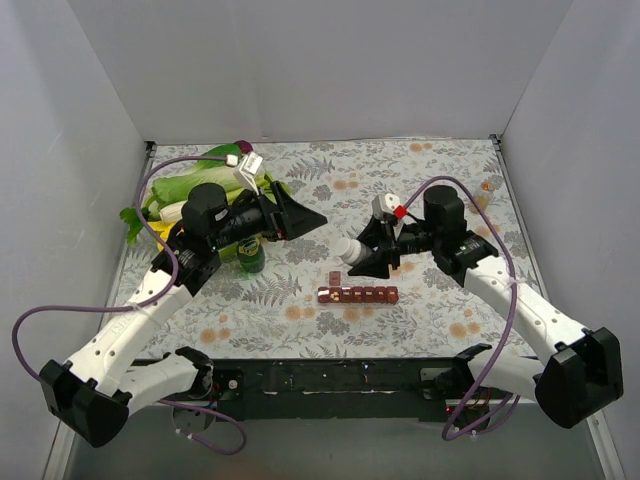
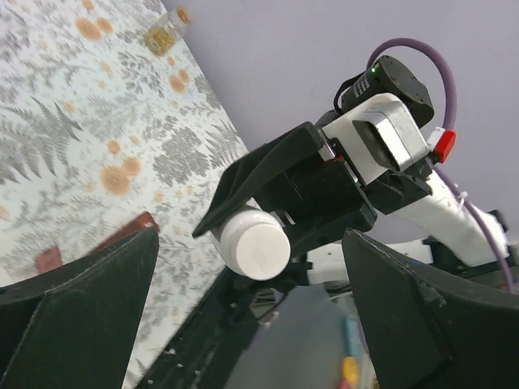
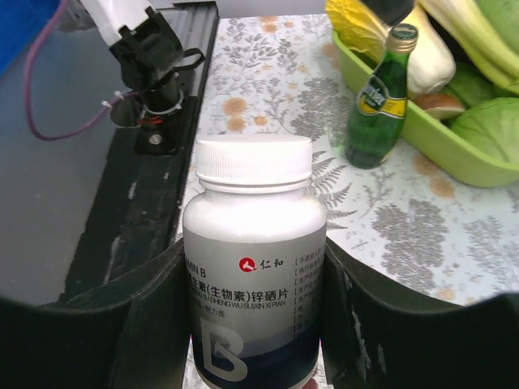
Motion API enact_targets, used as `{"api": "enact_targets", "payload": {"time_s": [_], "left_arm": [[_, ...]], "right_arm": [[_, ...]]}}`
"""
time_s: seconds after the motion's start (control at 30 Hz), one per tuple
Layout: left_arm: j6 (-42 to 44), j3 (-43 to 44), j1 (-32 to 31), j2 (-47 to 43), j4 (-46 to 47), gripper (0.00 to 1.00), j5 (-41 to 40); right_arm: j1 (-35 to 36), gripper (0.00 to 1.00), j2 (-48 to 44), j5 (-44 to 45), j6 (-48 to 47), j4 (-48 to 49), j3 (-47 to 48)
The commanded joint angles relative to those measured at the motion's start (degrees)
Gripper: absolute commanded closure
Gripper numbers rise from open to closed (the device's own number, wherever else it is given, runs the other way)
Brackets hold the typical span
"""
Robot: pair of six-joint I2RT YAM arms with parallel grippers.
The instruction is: Sort the pills into containers
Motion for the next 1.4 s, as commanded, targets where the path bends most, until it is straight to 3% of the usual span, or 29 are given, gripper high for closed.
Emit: {"api": "enact_targets", "payload": {"time_s": [0.0,0.2,0.33,0.7,1.13,1.37], "left_arm": [[-15.8,-2.16,0.33,-2.33,-1.63,0.02,-1.08],[-29.41,-2.25,0.33,-1.28,-3.83,0.02,-2.24],[-34.17,-1.37,0.33,1.53,-4.01,0.02,-0.56],[-37.26,0.82,-4.94,7.24,-2.95,0.12,-3.01],[-37.09,2.85,-10.22,12.87,-4.53,0.35,-7.5],[-35.6,2.67,-10.22,13.31,-4.62,0.59,-6.36]], "right_arm": [[0.25,0.98,-2.67,6.07,-17.06,-14.59,5.84],[0.16,0.98,-3.46,15.21,-27.86,-22.95,10.32],[0.69,0.98,-3.9,20.06,-31.31,-24.37,11.03],[3.33,0.98,-3.64,26.21,-33.77,-24.54,10.51],[3.68,0.98,-4.43,26.39,-32.9,-23.93,9.45],[3.59,0.98,-4.52,25.78,-32.37,-23.49,8.92]]}}
